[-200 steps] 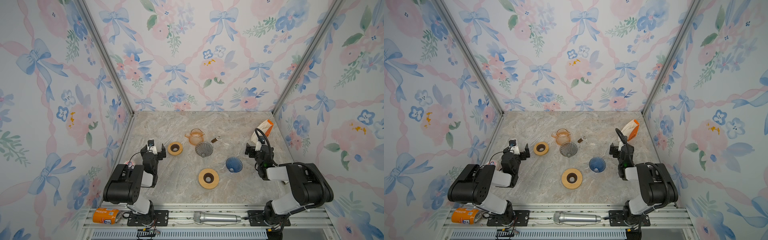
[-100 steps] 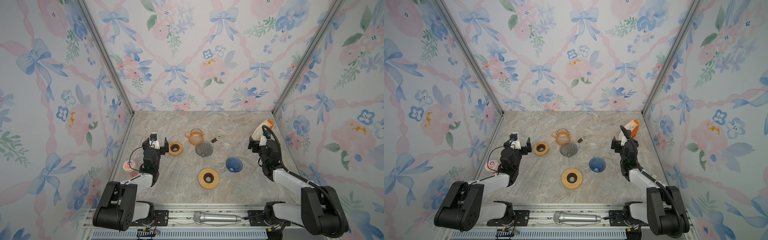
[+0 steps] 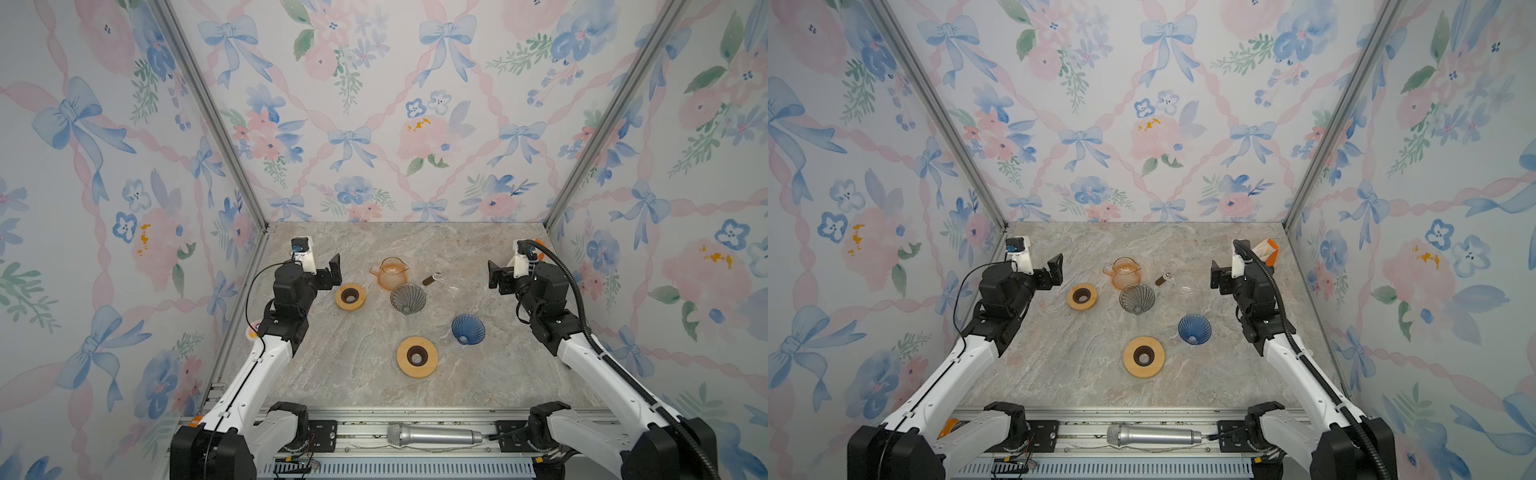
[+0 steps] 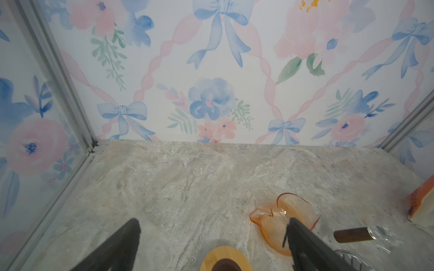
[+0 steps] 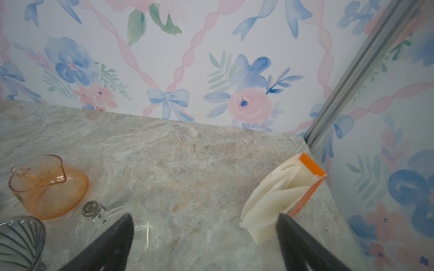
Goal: Place the coffee filter in the dripper
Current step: 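Raise both arms and move the left gripper toward the orange glass pitcher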
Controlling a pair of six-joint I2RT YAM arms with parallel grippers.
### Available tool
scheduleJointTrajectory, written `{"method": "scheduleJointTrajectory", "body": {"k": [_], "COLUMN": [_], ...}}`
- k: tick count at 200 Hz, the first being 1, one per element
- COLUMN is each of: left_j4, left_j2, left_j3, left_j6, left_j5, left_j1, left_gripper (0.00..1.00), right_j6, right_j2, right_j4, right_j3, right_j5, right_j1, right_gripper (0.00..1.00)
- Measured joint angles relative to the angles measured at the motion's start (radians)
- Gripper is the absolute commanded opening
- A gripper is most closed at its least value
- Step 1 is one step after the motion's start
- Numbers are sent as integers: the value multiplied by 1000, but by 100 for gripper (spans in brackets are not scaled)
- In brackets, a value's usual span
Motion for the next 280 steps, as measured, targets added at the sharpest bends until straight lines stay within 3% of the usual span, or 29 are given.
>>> {"method": "scheduleJointTrajectory", "body": {"k": [58, 148, 233, 280], "left_j4": [-174, -212, -216, -229], "left_j2": [76, 414, 520, 550], "left_j3": [13, 84, 113, 258], "left_j6": [-220, -417, -422, -244], "left_j5": [161, 322, 381, 429], "left_j1": [-6, 27, 80, 80], "left_gripper": [95, 82, 85, 90], "right_j6": [10, 59, 80, 79], "right_j2": [-82, -85, -71, -58], "right_j4": [-181, -266, -263, -262], "right_j3": [9, 9, -8, -11], "right_j5": [-47, -118, -114, -113], "right_j1": [122, 242, 267, 267], "right_gripper": [96, 97, 97, 96]}}
